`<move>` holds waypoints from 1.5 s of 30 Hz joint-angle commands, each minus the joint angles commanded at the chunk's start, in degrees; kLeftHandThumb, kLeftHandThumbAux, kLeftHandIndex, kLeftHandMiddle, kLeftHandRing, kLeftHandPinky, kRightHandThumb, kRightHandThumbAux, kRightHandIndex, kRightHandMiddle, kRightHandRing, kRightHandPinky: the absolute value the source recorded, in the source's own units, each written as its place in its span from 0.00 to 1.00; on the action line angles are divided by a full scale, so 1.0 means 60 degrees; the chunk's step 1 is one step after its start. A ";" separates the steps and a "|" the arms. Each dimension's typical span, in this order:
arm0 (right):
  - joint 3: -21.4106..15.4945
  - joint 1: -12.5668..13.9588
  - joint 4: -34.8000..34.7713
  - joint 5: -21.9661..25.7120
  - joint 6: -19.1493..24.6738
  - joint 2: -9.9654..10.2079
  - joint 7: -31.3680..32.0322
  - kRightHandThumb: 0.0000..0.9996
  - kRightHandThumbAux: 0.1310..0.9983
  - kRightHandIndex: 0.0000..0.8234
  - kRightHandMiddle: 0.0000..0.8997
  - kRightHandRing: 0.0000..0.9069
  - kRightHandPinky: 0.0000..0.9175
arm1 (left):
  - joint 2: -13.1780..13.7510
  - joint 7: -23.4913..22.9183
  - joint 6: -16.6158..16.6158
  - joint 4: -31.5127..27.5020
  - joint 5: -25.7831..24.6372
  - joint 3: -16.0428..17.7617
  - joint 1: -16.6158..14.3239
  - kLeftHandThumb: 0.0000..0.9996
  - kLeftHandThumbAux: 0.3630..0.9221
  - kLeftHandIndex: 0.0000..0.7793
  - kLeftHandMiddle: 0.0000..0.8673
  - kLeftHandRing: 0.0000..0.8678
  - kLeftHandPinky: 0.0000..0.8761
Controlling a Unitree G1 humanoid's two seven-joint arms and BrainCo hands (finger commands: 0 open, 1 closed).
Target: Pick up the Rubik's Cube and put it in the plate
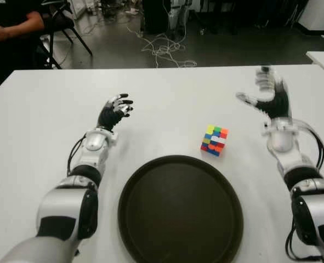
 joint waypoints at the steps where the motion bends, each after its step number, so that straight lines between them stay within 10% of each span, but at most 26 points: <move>1: 0.0131 0.0023 -0.0085 -0.0210 -0.0047 0.0052 -0.0244 0.00 0.66 0.24 0.30 0.32 0.38 | 0.0006 0.0016 -0.0007 -0.0003 0.0012 -0.0007 0.0005 0.13 0.56 0.28 0.35 0.35 0.35; 17: 0.1485 0.0111 0.0011 -0.1871 -0.0206 -0.0404 -0.1241 0.00 0.69 0.21 0.26 0.30 0.36 | 0.0044 -0.0114 -0.0212 -0.0017 -0.0050 0.0051 0.0080 0.13 0.53 0.28 0.36 0.35 0.35; 31: 0.2717 0.0609 -0.2098 -0.2238 0.2320 -0.1192 0.3667 0.00 0.52 0.22 0.23 0.24 0.19 | 0.0079 -0.0176 -0.0187 -0.0001 -0.0008 0.0055 0.0078 0.11 0.54 0.28 0.35 0.34 0.34; 45: 0.2883 0.1599 -0.5819 -0.2555 0.5547 -0.1687 0.7221 0.00 0.57 0.21 0.23 0.23 0.18 | 0.0073 -0.0218 -0.0279 -0.0014 0.0017 0.0037 0.0069 0.11 0.54 0.28 0.36 0.34 0.34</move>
